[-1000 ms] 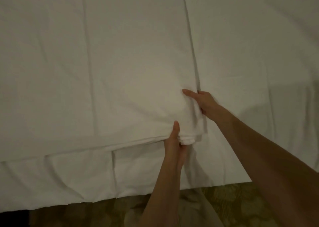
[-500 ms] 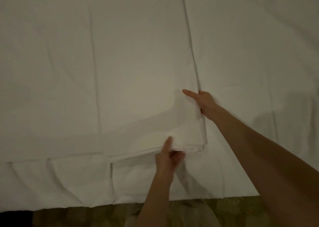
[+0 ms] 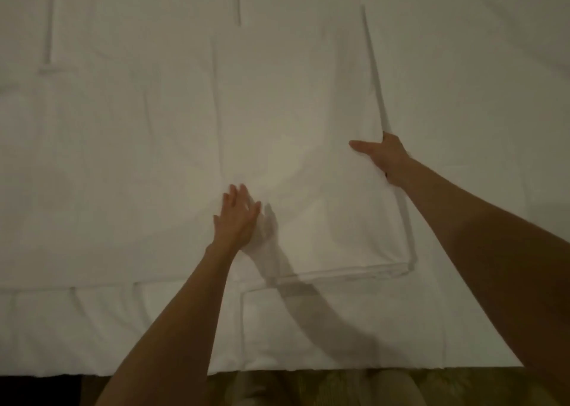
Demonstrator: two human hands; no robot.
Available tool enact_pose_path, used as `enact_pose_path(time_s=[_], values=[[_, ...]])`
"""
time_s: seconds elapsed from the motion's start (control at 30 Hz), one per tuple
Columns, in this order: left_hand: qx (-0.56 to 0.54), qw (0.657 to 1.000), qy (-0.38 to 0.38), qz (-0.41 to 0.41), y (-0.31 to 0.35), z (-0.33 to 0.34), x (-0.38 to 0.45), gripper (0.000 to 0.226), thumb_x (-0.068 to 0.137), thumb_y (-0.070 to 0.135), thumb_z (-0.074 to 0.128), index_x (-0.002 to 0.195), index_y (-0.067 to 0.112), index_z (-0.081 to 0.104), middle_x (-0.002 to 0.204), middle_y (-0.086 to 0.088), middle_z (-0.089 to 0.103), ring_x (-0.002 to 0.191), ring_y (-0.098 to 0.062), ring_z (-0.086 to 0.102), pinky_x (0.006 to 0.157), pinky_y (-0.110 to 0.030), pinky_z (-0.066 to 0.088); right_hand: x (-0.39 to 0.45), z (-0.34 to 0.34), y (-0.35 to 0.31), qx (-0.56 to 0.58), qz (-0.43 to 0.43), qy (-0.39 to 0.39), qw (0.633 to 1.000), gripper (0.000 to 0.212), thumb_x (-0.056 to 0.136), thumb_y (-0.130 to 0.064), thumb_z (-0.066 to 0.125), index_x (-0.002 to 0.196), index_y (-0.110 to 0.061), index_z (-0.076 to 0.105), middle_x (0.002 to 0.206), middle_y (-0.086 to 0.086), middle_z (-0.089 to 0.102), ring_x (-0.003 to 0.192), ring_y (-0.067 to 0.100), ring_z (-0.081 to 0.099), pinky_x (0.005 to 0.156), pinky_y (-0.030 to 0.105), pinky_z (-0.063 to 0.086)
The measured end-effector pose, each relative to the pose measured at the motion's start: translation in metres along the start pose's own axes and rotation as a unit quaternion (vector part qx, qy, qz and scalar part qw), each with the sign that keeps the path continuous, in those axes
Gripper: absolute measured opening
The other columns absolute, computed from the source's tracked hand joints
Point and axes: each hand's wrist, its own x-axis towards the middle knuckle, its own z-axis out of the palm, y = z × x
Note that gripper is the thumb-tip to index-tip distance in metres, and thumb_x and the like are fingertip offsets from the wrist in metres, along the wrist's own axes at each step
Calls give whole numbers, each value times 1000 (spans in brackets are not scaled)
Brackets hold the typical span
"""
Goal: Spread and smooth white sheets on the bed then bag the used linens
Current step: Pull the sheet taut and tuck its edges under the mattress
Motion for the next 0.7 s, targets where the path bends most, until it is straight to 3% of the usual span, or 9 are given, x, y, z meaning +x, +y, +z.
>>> enact_pose_path(time_s=[0.1, 0.23, 0.3, 0.4, 0.47, 0.53, 0.7], values=[[23, 995, -93, 24, 0, -7, 13, 69, 102, 45, 33, 155, 14, 0, 162, -7, -13, 150, -26, -6, 119, -54, 8, -11, 17, -14, -5, -16, 3, 1000, 43, 86, -4, 68, 127, -2, 57, 112, 9, 62, 95, 21, 60, 83, 31, 49], [-89, 986, -132, 45, -11, -34, 10, 68, 100, 53, 31, 153, 12, 21, 162, -11, 7, 147, -27, 17, 118, -46, 20, -31, 54, -34, -14, -58, 4, 998, 46, 84, 2, 66, 129, -2, 56, 116, 9, 63, 98, 20, 60, 81, 29, 51], [-257, 955, -149, 7, -16, -57, 2, 72, 97, 60, 26, 154, 16, 21, 162, -4, 14, 147, -24, 19, 120, -46, 16, -44, 81, -45, -11, -81, 1, 997, 47, 84, 5, 64, 130, -3, 55, 113, 8, 63, 97, 19, 60, 78, 26, 52], [-443, 876, -186, -50, -29, -98, -7, 73, 93, 69, 22, 154, 29, 14, 162, 3, 13, 148, -24, 17, 114, -57, 14, -63, 133, -61, -5, -118, -16, 993, 53, 81, 10, 61, 131, -6, 53, 115, 8, 63, 98, 21, 61, 84, 29, 50], [-505, 839, -195, -52, -42, -126, -7, 77, 90, 74, 22, 154, 31, 16, 162, 1, 16, 147, -28, 22, 111, -63, 16, -76, 174, -71, -14, -140, -34, 989, 60, 81, 11, 58, 137, -11, 50, 116, 5, 62, 97, 19, 62, 78, 24, 52], [-549, 813, -189, -50, -56, -154, -6, 78, 88, 75, 25, 153, 31, 21, 160, 1, 23, 143, -30, 29, 109, -66, 19, -89, 220, -80, -28, -154, -53, 986, 69, 81, 11, 54, 144, -16, 43, 119, 2, 60, 92, 15, 61, 62, 13, 50], [-612, 769, -185, -5, -104, -216, 10, 79, 86, 78, 30, 150, 33, 30, 154, 2, 37, 134, -31, 45, 106, -64, 33, -108, 338, -83, -28, -170, -90, 981, 77, 85, 12, 44, 151, -25, 28, 141, -1, 49, 98, 10, 56, 54, 7, 44]])
